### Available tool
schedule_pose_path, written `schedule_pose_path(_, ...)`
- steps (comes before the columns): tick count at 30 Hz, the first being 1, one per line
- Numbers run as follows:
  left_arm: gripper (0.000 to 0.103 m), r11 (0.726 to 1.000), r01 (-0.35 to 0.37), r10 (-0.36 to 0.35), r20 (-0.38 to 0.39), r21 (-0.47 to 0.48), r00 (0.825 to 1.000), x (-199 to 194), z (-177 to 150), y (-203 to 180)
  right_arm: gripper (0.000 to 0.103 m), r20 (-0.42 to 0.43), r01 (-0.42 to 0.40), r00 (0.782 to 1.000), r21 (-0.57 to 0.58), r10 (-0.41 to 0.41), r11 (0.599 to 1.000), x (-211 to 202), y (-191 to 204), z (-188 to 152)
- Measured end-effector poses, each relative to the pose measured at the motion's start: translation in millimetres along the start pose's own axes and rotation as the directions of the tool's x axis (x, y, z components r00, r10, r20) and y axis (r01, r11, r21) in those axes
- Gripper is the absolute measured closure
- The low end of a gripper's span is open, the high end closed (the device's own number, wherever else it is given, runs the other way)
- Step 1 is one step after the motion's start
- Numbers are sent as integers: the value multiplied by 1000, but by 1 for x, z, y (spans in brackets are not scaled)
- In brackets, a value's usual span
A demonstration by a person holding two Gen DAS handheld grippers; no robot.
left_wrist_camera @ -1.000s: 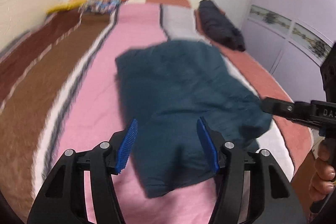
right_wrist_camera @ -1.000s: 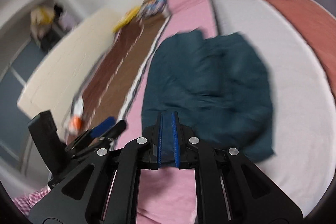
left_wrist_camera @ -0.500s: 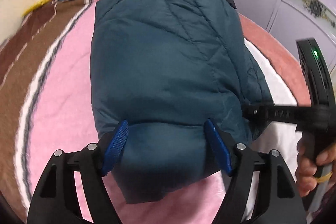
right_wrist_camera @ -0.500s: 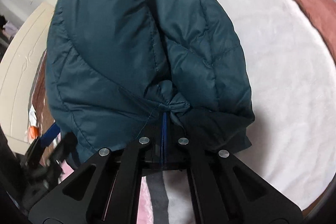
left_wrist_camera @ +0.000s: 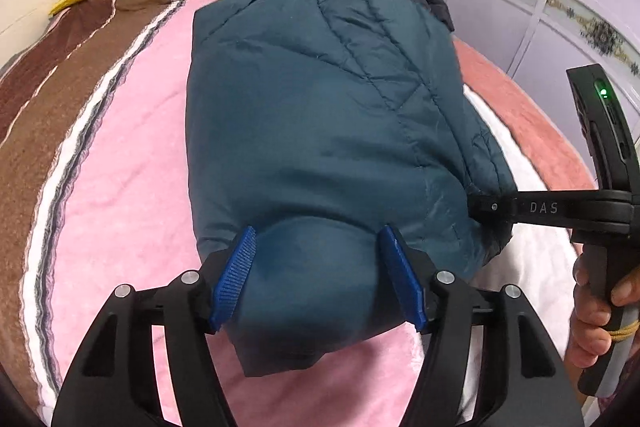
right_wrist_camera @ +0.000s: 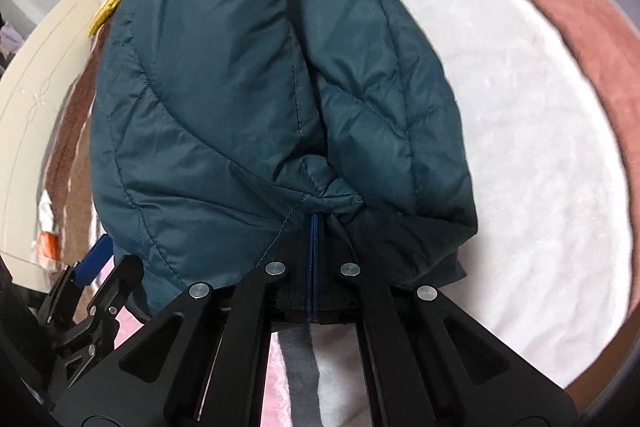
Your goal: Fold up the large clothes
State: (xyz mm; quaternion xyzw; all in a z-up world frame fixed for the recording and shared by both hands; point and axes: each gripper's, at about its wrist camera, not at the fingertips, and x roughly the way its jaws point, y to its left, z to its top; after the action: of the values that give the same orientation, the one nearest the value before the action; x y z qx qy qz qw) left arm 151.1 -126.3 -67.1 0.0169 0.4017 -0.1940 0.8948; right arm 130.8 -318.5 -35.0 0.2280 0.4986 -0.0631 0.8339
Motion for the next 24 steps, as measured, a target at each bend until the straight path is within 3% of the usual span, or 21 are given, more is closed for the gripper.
schedule_pose_path(4, 40, 999, 26, -26, 0, -25, 1000, -1, 2, 7, 98, 148, -64, 986, -69, 74, 996, -43, 32, 20)
schedule_pose_path(8, 40, 999, 38, -38, -6, -21, 999, -1, 3, 8, 98, 81, -212, 970, -165, 228, 963, -35, 72, 51)
schedule_pose_path(13, 40, 996, 80, -80, -5, -47, 997, -12, 5, 21, 103, 11, -157, 987, -107, 159, 982, 15, 68, 94)
schedule_pose_path(18, 31, 988, 86, -82, 36, -125, 996, -26, 15, 52, 103, -15, -148, 989, -92, 147, 985, 40, 53, 98)
schedule_pose_path(21, 27, 967, 112, -108, 27, -230, 994, -19, 19, 77, 103, -15, -150, 989, -65, 150, 986, 46, 41, 97)
schedule_pose_path(24, 25, 908, 190, -210, -12, -373, 978, 4, 23, 103, 103, -34, -195, 980, 7, 195, 981, 42, 33, 99)
